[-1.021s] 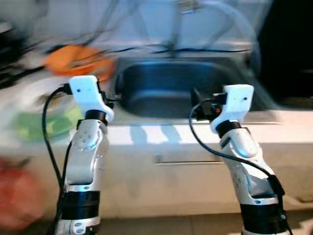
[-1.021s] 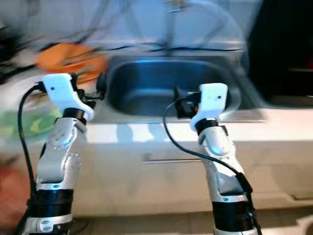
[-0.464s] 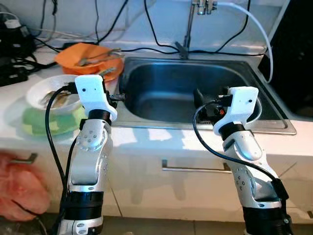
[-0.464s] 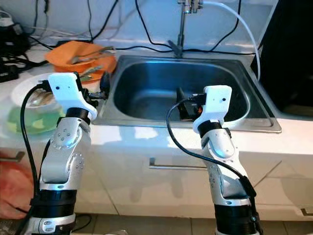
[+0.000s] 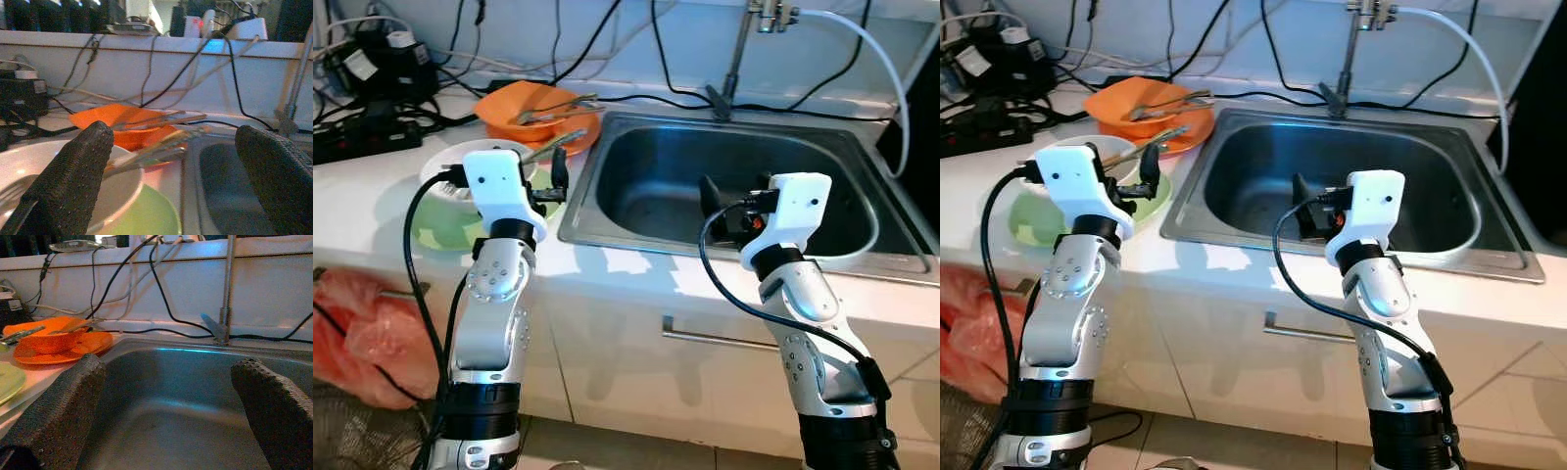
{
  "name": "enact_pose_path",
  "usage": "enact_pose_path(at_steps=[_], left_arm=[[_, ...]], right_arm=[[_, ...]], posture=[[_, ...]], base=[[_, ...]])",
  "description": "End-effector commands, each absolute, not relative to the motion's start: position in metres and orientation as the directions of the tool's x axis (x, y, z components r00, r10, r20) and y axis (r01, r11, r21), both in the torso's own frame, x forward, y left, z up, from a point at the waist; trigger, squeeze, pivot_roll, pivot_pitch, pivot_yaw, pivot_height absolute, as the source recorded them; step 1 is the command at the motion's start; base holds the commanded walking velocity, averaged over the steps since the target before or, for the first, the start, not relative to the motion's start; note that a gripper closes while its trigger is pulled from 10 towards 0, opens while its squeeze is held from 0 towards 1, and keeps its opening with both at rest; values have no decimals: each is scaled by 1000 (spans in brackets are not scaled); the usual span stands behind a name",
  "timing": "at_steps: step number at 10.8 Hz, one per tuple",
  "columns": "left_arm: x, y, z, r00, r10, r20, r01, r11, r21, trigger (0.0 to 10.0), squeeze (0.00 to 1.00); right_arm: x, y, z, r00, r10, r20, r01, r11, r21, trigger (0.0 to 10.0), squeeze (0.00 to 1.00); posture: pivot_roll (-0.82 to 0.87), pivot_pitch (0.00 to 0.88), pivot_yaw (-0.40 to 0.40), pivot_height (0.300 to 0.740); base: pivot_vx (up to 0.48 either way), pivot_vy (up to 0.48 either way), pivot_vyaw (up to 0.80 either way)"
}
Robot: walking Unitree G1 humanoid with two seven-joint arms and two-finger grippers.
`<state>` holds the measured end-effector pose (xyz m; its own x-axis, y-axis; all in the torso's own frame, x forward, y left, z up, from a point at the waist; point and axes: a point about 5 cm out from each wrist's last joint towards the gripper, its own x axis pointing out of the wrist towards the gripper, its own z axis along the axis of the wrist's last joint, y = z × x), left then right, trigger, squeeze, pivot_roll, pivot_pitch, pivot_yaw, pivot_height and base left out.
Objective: Kitchen organization
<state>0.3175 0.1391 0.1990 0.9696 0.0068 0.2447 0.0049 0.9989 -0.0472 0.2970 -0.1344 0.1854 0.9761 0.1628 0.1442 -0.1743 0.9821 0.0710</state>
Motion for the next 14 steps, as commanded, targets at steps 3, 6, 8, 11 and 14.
enact_pose_path(at_steps=[3, 6, 8, 11, 14], left_arm=[[322, 137, 203, 970, -14, 244, 24, 999, -38, 10000, 0], [333, 141, 200, 990, -32, 139, 25, 998, 51, 10000, 0], [342, 152, 202, 991, -34, 125, 21, 994, 104, 10000, 0], [349, 163, 203, 994, -37, 100, 17, 983, 185, 10000, 0], [358, 164, 201, 994, -69, 83, 46, 966, 255, 10000, 0]], right_arm=[[297, -133, 192, 972, 159, 171, -176, 981, 88, 10000, 0], [295, -126, 197, 957, 234, 174, -246, 968, 51, 10000, 0], [293, -118, 199, 936, 311, 166, -322, 946, 44, 10000, 0], [286, -107, 193, 910, 391, 136, -406, 906, 119, 10000, 0], [283, -98, 191, 892, 432, 135, -449, 881, 148, 10000, 0]], posture=[[99, 0, 17, 740], [102, 0, 26, 740], [112, 0, 35, 740], [140, 27, 55, 740], [144, 40, 67, 740]], base=[[0, 0, 0], [0, 0, 0], [0, 0, 0], [0, 0, 0], [0, 0, 0]])
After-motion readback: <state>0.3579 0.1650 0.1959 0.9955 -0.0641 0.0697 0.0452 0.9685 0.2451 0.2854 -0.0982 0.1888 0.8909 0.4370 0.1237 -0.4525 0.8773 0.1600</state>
